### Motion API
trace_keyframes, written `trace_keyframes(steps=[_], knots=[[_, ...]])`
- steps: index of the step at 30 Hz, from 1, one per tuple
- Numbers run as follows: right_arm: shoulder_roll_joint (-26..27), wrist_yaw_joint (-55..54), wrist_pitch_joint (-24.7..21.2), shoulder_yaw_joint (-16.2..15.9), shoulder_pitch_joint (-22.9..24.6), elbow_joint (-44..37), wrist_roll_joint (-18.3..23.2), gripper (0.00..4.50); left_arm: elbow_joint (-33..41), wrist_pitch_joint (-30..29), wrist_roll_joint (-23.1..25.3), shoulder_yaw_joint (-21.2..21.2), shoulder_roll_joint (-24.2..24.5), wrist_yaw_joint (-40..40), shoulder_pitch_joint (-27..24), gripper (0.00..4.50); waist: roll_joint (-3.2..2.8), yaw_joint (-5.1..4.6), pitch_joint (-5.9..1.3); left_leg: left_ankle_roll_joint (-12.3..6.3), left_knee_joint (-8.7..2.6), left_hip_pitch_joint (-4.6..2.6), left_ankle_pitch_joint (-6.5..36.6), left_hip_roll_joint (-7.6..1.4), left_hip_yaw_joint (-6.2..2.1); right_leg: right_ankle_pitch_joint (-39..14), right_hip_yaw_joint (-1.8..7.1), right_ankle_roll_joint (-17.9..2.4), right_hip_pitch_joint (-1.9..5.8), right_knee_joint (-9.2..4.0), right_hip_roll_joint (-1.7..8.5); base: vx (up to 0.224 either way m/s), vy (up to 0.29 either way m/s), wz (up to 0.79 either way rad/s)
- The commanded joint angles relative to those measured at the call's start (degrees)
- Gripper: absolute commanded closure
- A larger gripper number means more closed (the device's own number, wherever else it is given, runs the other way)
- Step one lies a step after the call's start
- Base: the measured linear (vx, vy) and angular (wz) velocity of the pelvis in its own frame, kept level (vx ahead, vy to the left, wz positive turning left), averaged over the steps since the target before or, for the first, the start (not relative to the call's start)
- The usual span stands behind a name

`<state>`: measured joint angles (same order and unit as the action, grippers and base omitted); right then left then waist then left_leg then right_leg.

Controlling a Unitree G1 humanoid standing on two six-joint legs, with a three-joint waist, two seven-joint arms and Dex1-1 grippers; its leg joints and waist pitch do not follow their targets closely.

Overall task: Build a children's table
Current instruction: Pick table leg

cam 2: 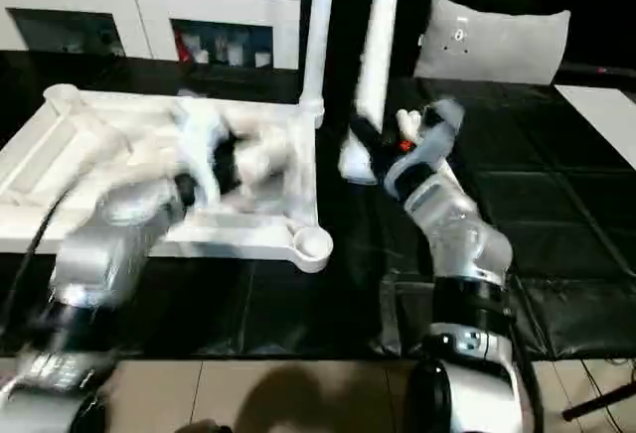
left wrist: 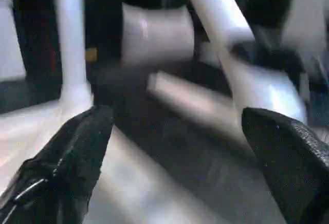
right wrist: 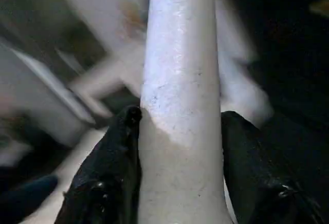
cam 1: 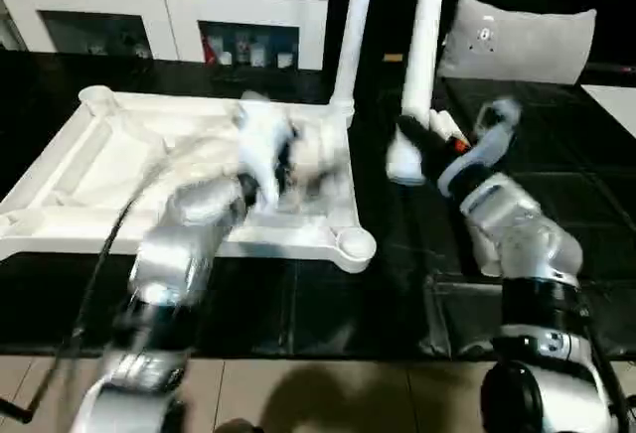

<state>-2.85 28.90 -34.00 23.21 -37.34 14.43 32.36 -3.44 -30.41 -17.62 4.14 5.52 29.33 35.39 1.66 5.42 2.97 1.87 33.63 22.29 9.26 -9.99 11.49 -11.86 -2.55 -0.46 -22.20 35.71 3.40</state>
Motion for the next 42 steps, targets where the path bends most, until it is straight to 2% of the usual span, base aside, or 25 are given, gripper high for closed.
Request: trace_keyframes(steps=[1, 5, 6, 8, 9, 10, 11, 13, 16, 22, 24, 26, 27, 28, 30, 33, 38, 42], knots=[[-0.47, 4.03, 0.63, -1.27, 1.21, -3.39, 2.64, 2.57, 0.87, -2.03, -5.88, 3.33, -2.10, -2.40, 1.52, 0.00, -0.01, 0.34, -3.79, 0.30, -3.57, -1.64, 9.93, -3.40, -1.70, -4.66, 2.46, -11.72, 2.25, -4.11, 5.06, 0.000, 0.000, 0.00], [-0.26, 9.27, -1.55, -4.19, 3.43, -7.02, 5.58, 2.57, 2.58, -6.79, -15.39, 7.33, -6.80, -4.06, 4.08, 0.00, 0.26, 0.57, -3.66, -0.87, -3.41, -1.36, 8.89, -3.17, -1.59, -6.42, 2.43, -11.87, 2.31, -4.38, 5.03, 0.000, 0.000, 0.00], [-0.24, 10.12, -2.00, -4.67, 3.81, -7.60, 5.95, 2.57, 2.93, -7.74, -16.56, 7.80, -7.57, -4.25, 4.52, 0.00, 0.16, 0.86, -3.70, -0.91, -3.35, -1.41, 8.72, -3.19, -1.61, -6.91, 2.43, -11.71, 2.29, -4.45, 5.07, 0.000, 0.000, 0.00], [-0.28, 10.85, -2.47, -5.23, 4.15, -8.00, 6.14, 2.57, 2.98, -8.48, -18.25, 8.67, -8.74, -5.04, 5.17, 0.00, 0.23, 0.75, -3.65, -0.65, -3.50, -1.42, 8.98, -3.28, -1.68, -7.74, 2.37, -11.34, 2.26, -4.55, 4.95, 0.000, 0.000, 0.00], [-0.40, 11.36, -2.77, -5.61, 4.46, -8.32, 6.48, 2.57, 3.01, -9.38, -19.46, 9.69, -9.73, -5.97, 5.81, 0.00, 0.58, 0.72, -3.60, -0.66, -3.53, -1.44, 9.29, -3.28, -1.67, -8.35, 2.36, -11.13, 2.21, -4.69, 4.93, 0.000, 0.000, 0.00], [-0.42, 11.95, -3.29, -5.97, 4.73, -8.55, 6.98, 2.57, 2.90, -10.00, -21.35, 10.85, -10.88, -6.92, 6.54, 0.00, 0.35, 0.91, -3.59, -0.16, -3.45, -1.55, 9.69, -3.30, -1.66, -9.07, 2.41, -11.14, 2.20, -4.61, 5.08, 0.000, 0.000, 0.00], [-0.65, 12.71, -3.51, -6.82, 5.18, -8.83, 7.51, 2.57, 2.68, -11.00, -24.29, 12.27, -12.08, -8.42, 7.41, 0.00, 0.39, 1.03, -3.56, 0.00, -3.48, -1.62, 9.93, -3.38, -1.68, -9.29, 2.46, -10.93, 2.16, -4.70, 5.07, 0.000, 0.000, 0.00], [-0.83, 13.63, -3.85, -7.60, 5.49, -9.05, 7.86, 2.57, 2.62, -11.42, -24.67, 12.07, -12.25, -8.80, 7.58, 0.00, 0.61, 1.23, -3.50, 0.07, -3.63, -1.55, 9.85, -3.37, -1.76, -9.24, 2.43, -10.30, 2.18, -4.80, 4.99, 0.000, 0.000, 0.00], [-1.14, 14.97, -4.35, -9.10, 6.16, -9.77, 8.18, 2.57, 2.24, -11.99, -24.71, 11.71, -12.76, -9.55, 7.57, 0.00, 0.53, 1.29, -3.55, -0.01, -3.66, -1.50, 8.86, -3.39, -1.83, -7.89, 2.45, -9.58, 2.27, -4.72, 4.97, 0.000, 0.000, 0.00], [-1.52, 15.13, -4.51, -10.25, 6.78, -10.39, 7.98, 2.57, 2.90, -13.35, -26.55, 12.24, -13.02, -10.91, 7.87, 0.00, 0.50, 1.32, -3.76, -0.43, -3.50, -1.48, 5.97, -3.43, -1.81, -2.56, 2.35, -10.26, 2.42, -4.17, 4.92, 0.000, 0.000, 0.00], [-1.82, 14.84, -3.61, -11.14, 6.88, -10.57, 6.97, 2.57, 3.29, -12.62, -26.42, 11.65, -13.01, -11.06, 7.80, 0.00, 0.51, 1.35, -3.77, -0.65, -3.46, -1.47, 5.71, -3.41, -1.79, -2.08, 2.33, -10.38, 2.47, -4.16, 4.96, 0.000, 0.000, 0.00], [-2.77, 14.43, -0.65, -13.99, 7.09, -11.02, 3.26, 2.57, 3.70, -10.45, -24.00, 9.90, -12.76, -11.76, 7.51, 0.00, 0.49, 1.41, -3.72, -0.22, -3.49, -1.40, 5.83, -3.51, -1.87, -2.43, 2.33, -10.09, 2.55, -4.26, 5.10, 0.000, 0.000, 0.00], [-2.82, 14.42, -0.47, -14.17, 7.10, -11.04, 3.02, 2.57, 3.70, -10.33, -23.78, 9.80, -12.73, -11.81, 7.49, 0.00, 0.52, 1.35, -3.68, -0.05, -3.51, -1.43, 6.04, -3.50, -1.83, -2.77, 2.34, -9.80, 2.51, -4.33, 5.05, 0.000, 0.000, 0.00], [-3.11, 14.09, 1.24, -15.63, 7.19, -10.99, 0.77, 2.57, 3.51, -8.85, -21.34, 8.70, -12.40, -12.43, 7.38, 0.28, 0.48, 1.33, -3.66, 0.09, -3.57, -1.44, 6.55, -3.57, -1.88, -3.51, 2.38, -9.38, 2.45, -4.46, 5.12, 0.000, 0.000, 0.00], [-2.75, 12.20, 5.35, -17.84, 6.98, -10.06, -3.64, 2.57, 2.45, -6.09, -16.16, 6.28, -11.83, -14.67, 7.37, 0.35, 0.44, 1.19, -3.64, 0.46, -3.64, -1.49, 7.31, -3.61, -1.97, -4.83, 2.41, -8.25, 2.42, -4.57, 5.08, 0.000, 0.000, 0.00], [-1.73, 9.69, 11.14, -19.62, 6.20, -8.10, -8.22, 2.57, 0.98, -2.73, -11.50, 4.65, -11.60, -18.21, 8.08, 0.62, 0.46, 1.07, -3.65, 1.28, -3.68, -1.53, 7.99, -3.61, -2.02, -5.59, 2.46, -7.79, 2.31, -4.57, 5.16, 0.000, 0.000, 0.00], [-1.14, 9.57, 13.57, -21.62, 6.51, -7.45, -9.36, 2.57, 0.50, 0.17, -11.09, 5.39, -12.01, -19.22, 8.58, 0.92, 0.59, 1.02, -3.77, 0.08, -3.49, -1.47, 7.11, -3.51, -1.92, -2.48, 2.45, -9.13, 2.46, -4.22, 5.01, 0.000, 0.000, 0.00], [-1.09, 10.05, 14.20, -22.40, 7.08, -7.47, -9.80, 2.57, 0.91, 0.02, -11.97, 5.79, -12.28, -18.63, 8.35, 1.24, 0.53, 1.01, -3.73, -0.63, -3.43, -1.43, 6.83, -3.49, -1.85, -1.27, 2.44, -10.08, 2.45, -4.06, 5.02, 0.000, 0.000, 0.00]])
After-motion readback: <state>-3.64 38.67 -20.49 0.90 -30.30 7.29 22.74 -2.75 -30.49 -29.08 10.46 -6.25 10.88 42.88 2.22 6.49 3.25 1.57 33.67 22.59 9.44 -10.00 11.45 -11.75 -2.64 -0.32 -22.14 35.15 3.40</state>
